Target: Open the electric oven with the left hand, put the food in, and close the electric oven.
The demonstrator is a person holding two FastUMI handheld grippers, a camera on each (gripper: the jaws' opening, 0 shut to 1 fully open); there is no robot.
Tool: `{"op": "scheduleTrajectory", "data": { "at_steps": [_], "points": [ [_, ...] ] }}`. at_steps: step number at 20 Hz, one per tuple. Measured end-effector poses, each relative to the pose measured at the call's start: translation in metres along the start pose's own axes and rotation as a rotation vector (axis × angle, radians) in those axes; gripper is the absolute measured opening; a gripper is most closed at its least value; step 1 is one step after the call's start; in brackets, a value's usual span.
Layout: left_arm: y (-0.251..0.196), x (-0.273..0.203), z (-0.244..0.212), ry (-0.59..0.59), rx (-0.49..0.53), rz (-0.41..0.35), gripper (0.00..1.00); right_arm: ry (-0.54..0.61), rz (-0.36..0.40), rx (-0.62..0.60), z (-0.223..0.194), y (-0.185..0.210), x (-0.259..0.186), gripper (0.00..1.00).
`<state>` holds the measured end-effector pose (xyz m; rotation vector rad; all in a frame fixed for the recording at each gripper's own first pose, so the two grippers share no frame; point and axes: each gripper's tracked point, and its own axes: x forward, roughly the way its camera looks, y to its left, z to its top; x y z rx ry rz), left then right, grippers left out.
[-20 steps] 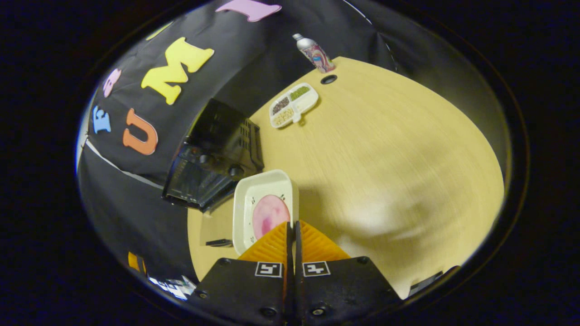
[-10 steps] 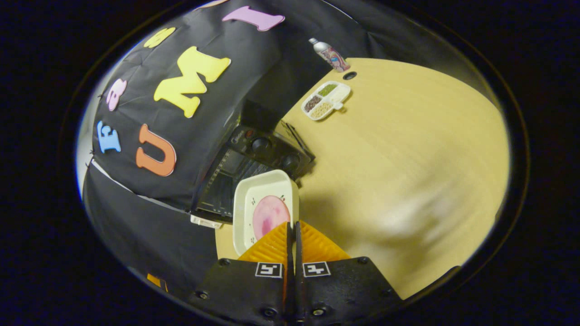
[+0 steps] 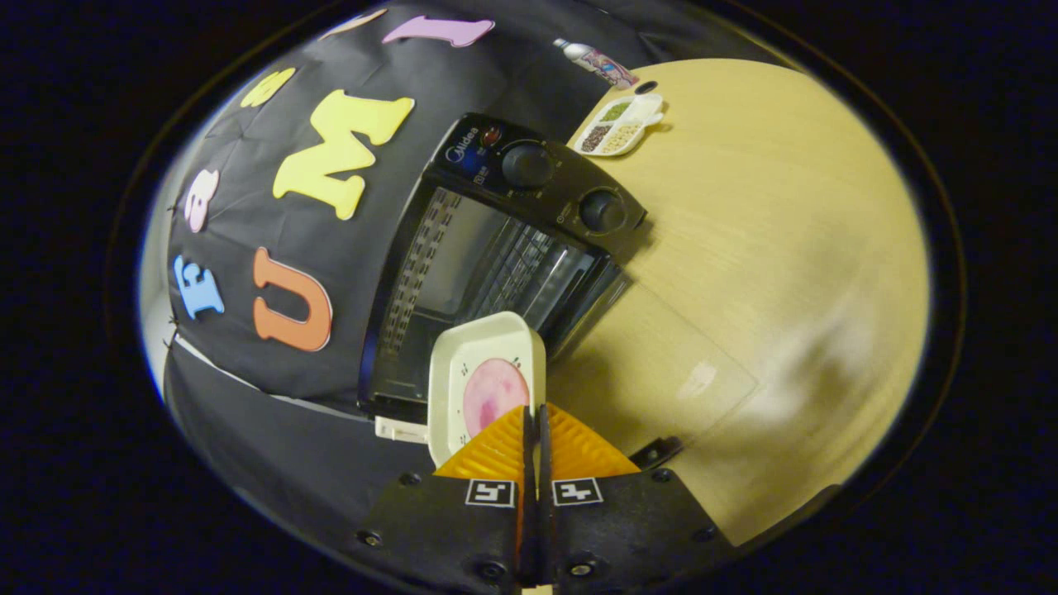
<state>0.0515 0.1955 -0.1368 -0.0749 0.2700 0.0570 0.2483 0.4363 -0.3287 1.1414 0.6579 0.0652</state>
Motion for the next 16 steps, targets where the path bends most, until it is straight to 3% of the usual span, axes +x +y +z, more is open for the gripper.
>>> {"op": "scheduleTrajectory", "data": {
  "at_steps": [6, 8, 9, 12, 13, 14, 15, 16],
  "points": [
    [0.005, 0.025, -0.014, 0.004, 0.027, -0.005, 0.95, -0.095, 0.021, 0.07, 0.04, 0.021, 0.048, 0.0],
    [0.011, 0.024, -0.018, 0.014, 0.014, 0.006, 0.96, -0.133, 0.044, 0.079, 0.059, 0.03, 0.058, 0.04],
    [0.012, 0.026, -0.021, 0.02, 0.006, 0.011, 0.95, -0.134, 0.07, 0.067, 0.064, 0.036, 0.062, 0.02],
    [0.017, 0.033, -0.027, 0.028, 0.006, 0.029, 0.96, -0.142, 0.119, -0.02, 0.072, 0.047, 0.072, 0.1],
    [0.018, 0.035, -0.029, 0.035, 0.001, 0.034, 0.96, -0.135, 0.135, -0.032, 0.074, 0.051, 0.07, 0.05],
    [0.018, 0.034, -0.029, 0.037, -0.003, 0.033, 0.96, -0.13, 0.147, -0.035, 0.076, 0.053, 0.071, 0.14],
    [0.018, 0.034, -0.03, 0.038, -0.006, 0.038, 0.86, -0.117, 0.146, -0.057, 0.077, 0.054, 0.057, 0.31],
    [0.017, 0.035, -0.03, 0.035, -0.009, 0.036, 0.96, -0.113, 0.132, -0.098, 0.078, 0.051, 0.054, 0.48]
  ]
}}
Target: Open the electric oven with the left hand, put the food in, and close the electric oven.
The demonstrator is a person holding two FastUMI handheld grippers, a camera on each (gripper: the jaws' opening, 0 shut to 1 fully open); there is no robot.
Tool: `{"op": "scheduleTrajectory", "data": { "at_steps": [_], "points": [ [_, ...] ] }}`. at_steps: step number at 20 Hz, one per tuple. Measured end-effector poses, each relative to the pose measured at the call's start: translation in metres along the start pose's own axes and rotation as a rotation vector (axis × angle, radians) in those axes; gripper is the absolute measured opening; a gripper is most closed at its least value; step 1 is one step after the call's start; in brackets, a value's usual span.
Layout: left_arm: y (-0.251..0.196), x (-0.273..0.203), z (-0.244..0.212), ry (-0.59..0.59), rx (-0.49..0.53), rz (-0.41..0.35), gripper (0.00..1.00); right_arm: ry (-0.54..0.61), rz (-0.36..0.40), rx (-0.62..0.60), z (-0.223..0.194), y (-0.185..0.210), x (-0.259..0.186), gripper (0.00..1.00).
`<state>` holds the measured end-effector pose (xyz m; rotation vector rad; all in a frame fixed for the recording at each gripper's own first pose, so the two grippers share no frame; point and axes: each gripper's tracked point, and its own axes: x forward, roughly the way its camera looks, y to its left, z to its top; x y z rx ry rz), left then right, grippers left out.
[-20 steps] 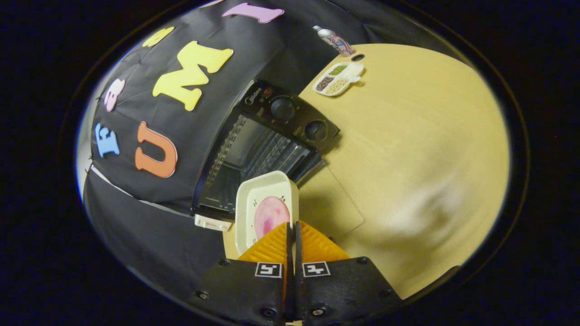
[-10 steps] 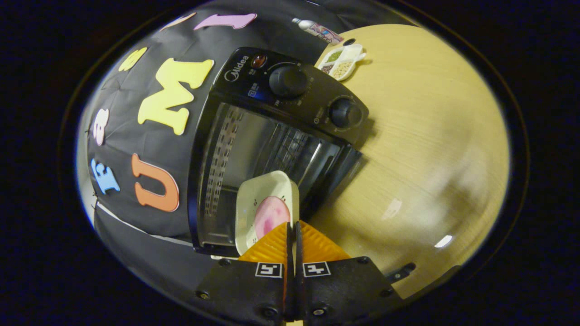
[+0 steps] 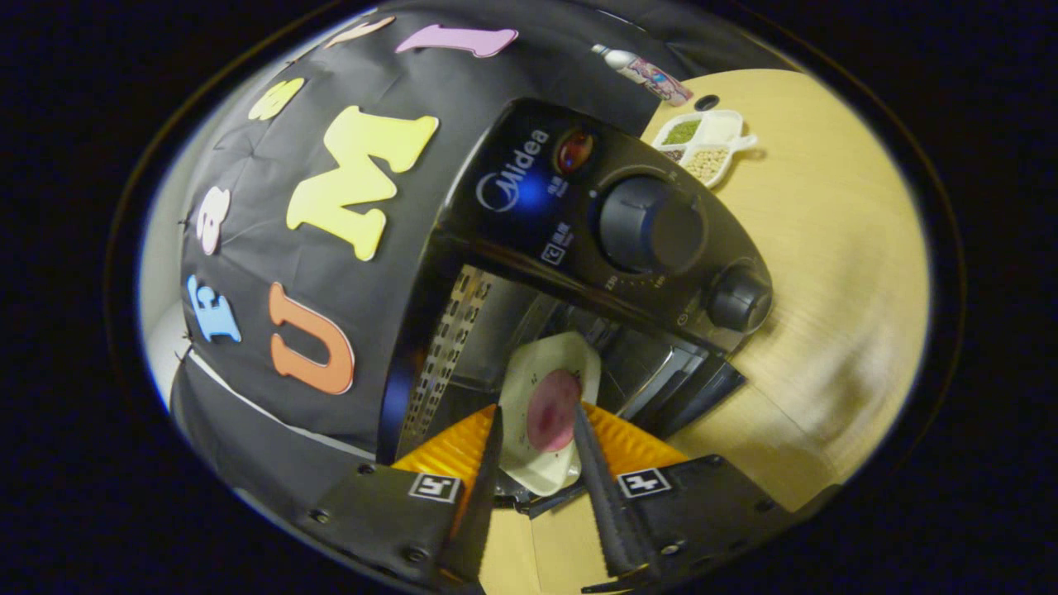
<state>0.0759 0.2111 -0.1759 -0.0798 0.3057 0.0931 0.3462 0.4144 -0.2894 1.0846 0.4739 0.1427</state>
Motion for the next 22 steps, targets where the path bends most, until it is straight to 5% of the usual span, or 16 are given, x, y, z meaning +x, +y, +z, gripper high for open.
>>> {"op": "scheduleTrajectory", "data": {
  "at_steps": [2, 4, 5, 6, 11, 12, 22],
  "points": [
    [-0.003, 0.002, -0.001, -0.009, 0.007, 0.0, 0.86, 0.022, -0.037, -0.102, 0.007, 0.001, -0.021, 0.75],
    [-0.008, 0.003, -0.003, -0.012, 0.02, -0.012, 0.96, 0.046, -0.059, -0.224, 0.017, 0.003, -0.052, 0.94],
    [-0.009, 0.003, -0.005, -0.013, 0.039, -0.012, 0.86, 0.05, -0.062, -0.298, 0.025, 0.006, -0.069, 0.94],
    [-0.01, 0.003, -0.007, -0.017, 0.049, -0.019, 0.96, 0.051, -0.075, -0.39, 0.036, 0.007, -0.09, 0.94],
    [-0.031, 0.006, -0.034, 0.004, 0.069, -0.069, 0.96, -0.054, -0.149, -0.703, 0.099, 0.017, -0.187, 0.94],
    [-0.036, 0.008, -0.04, 0.001, 0.082, -0.072, 0.96, -0.066, -0.16, -0.741, 0.107, 0.019, -0.205, 1.0],
    [-0.122, 0.037, -0.156, 0.186, 0.073, -0.199, 0.97, -0.112, -0.231, -0.928, 0.139, 0.028, -0.339, 0.95]
  ]
}}
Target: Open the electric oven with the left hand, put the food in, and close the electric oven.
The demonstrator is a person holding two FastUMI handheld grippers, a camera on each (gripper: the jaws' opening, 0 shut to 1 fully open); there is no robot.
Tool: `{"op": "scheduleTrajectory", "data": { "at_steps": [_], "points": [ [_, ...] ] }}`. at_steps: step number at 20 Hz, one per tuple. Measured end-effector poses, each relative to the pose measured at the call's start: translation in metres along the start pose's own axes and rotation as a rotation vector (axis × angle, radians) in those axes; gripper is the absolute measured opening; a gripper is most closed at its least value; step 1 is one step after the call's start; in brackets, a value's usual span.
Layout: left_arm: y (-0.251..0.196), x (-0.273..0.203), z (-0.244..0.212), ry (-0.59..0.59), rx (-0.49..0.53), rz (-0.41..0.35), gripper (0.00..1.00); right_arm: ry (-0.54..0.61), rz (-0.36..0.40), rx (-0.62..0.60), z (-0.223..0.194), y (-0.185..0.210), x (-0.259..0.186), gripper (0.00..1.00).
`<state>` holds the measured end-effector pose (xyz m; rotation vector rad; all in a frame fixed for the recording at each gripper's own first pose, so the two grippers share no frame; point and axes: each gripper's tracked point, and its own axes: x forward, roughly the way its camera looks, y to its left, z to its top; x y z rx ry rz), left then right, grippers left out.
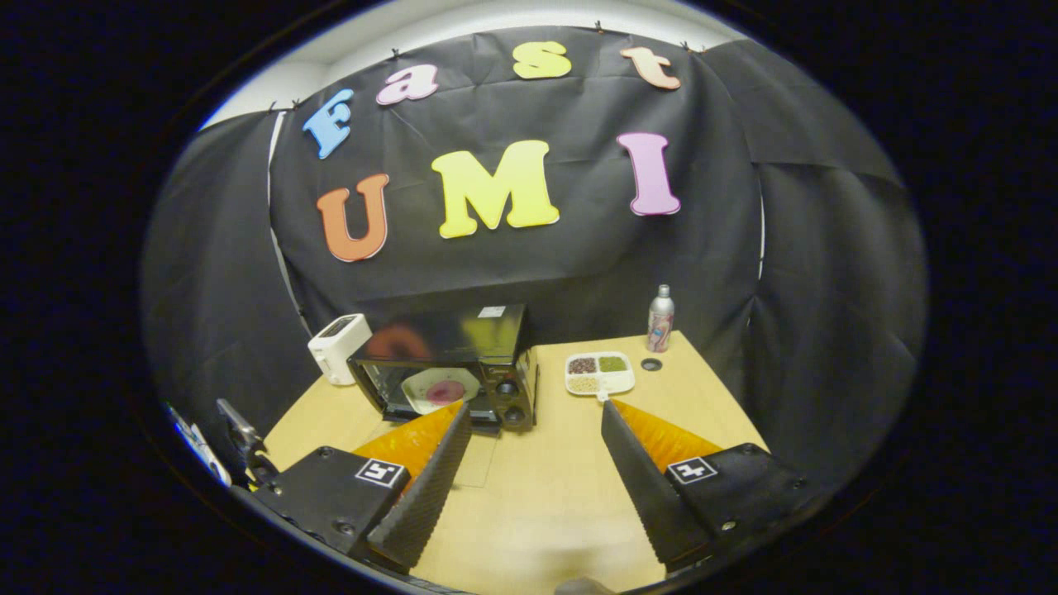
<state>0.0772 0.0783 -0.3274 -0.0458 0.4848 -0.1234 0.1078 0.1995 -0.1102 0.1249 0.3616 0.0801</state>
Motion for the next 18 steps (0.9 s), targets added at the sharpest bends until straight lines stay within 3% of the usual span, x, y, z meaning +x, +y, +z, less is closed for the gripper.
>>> {"op": "scheduleTrajectory", "data": {
  "at_steps": [2, 4, 6, 7, 10, 11, 12, 14, 15, 18],
  "points": [
    [-0.013, 0.015, -0.017, 0.036, 0.005, -0.02, 0.96, 0.002, -0.034, 0.014, 0.003, -0.015, -0.012, 1.0],
    [-0.022, 0.03, -0.027, 0.06, 0.01, -0.023, 0.97, 0.012, -0.071, 0.028, 0.002, -0.033, -0.021, 0.95],
    [-0.028, 0.04, -0.035, 0.075, 0.007, -0.027, 0.97, 0.017, -0.109, 0.031, 0.001, -0.048, -0.029, 1.0],
    [-0.03, 0.047, -0.036, 0.076, 0.009, -0.032, 0.97, 0.018, -0.122, 0.032, -0.001, -0.052, -0.032, 0.95],
    [-0.021, 0.067, -0.04, 0.104, 0.013, -0.015, 0.97, 0.031, -0.15, 0.031, -0.006, -0.062, -0.037, 0.95],
    [-0.021, 0.071, -0.042, 0.111, 0.001, -0.014, 0.97, 0.043, -0.149, 0.047, -0.009, -0.062, -0.038, 1.0],
    [-0.021, 0.073, -0.039, 0.107, -0.011, -0.012, 0.97, 0.05, -0.144, 0.064, -0.011, -0.062, -0.038, 0.96],
    [-0.026, 0.073, -0.031, 0.103, -0.007, -0.026, 0.97, 0.053, -0.148, 0.07, -0.01, -0.066, -0.038, 1.0],
    [-0.026, 0.073, -0.024, 0.086, 0.005, -0.031, 0.98, 0.05, -0.147, 0.07, -0.01, -0.066, -0.037, 0.95],
    [-0.023, 0.073, 0.002, 0.054, -0.007, -0.031, 0.97, 0.052, -0.122, 0.091, -0.008, -0.058, -0.034, 0.96]
  ]
}}
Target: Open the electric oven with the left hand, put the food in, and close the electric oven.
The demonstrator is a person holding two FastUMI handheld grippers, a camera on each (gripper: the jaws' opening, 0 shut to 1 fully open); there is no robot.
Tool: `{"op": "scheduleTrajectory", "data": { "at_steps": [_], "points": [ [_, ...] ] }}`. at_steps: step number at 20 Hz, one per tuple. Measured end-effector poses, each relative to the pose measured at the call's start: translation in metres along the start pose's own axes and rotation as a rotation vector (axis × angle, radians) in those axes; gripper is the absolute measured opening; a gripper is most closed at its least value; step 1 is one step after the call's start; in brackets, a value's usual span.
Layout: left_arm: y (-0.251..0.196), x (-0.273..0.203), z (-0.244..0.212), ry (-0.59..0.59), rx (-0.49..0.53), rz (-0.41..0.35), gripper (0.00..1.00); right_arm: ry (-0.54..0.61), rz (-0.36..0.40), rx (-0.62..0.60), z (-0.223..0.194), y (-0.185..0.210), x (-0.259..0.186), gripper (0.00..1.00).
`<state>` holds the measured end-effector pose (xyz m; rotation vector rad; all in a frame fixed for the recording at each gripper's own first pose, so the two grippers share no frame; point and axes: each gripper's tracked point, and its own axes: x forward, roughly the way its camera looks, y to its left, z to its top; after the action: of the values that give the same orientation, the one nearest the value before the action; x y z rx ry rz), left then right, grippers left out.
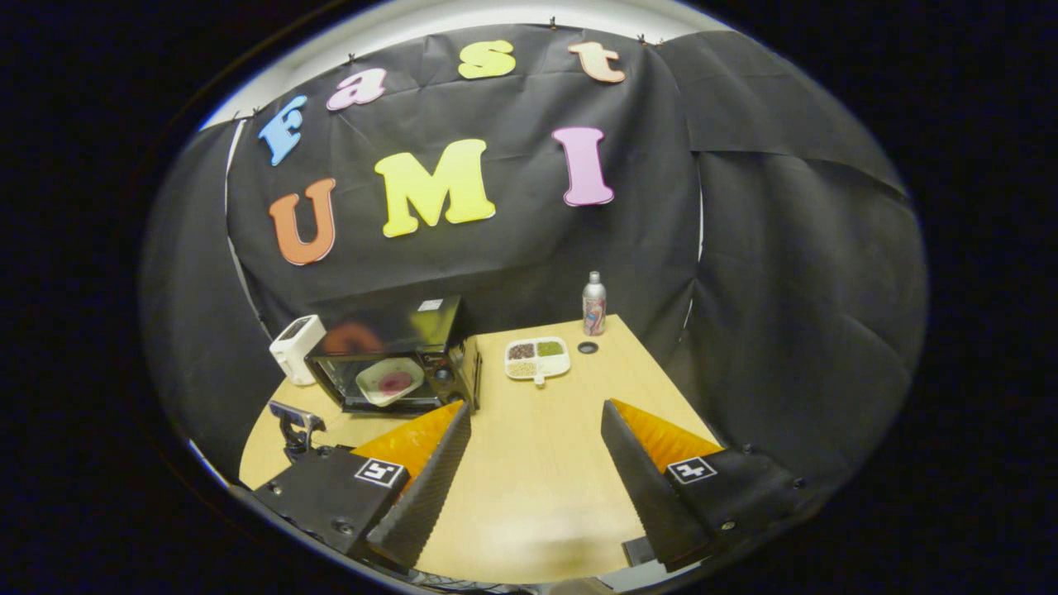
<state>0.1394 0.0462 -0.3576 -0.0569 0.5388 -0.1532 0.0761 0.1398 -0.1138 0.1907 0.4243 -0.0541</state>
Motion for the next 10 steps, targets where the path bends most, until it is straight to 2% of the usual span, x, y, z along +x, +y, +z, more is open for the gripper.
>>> {"op": "scheduleTrajectory", "data": {
  "at_steps": [6, 9, 10],
  "points": [
    [0.007, 0.004, 0.084, -0.114, 0.045, -0.004, 0.97, -0.023, 0.022, 0.001, 0.006, 0.003, -0.002, 0.95],
    [0.01, 0.008, 0.117, -0.163, 0.025, -0.008, 0.98, -0.037, 0.016, 0.022, 0.007, 0.001, -0.002, 0.96],
    [0.01, 0.008, 0.122, -0.171, 0.025, -0.006, 0.98, -0.033, 0.013, 0.026, 0.005, 0.0, -0.001, 1.0]
  ]
}}
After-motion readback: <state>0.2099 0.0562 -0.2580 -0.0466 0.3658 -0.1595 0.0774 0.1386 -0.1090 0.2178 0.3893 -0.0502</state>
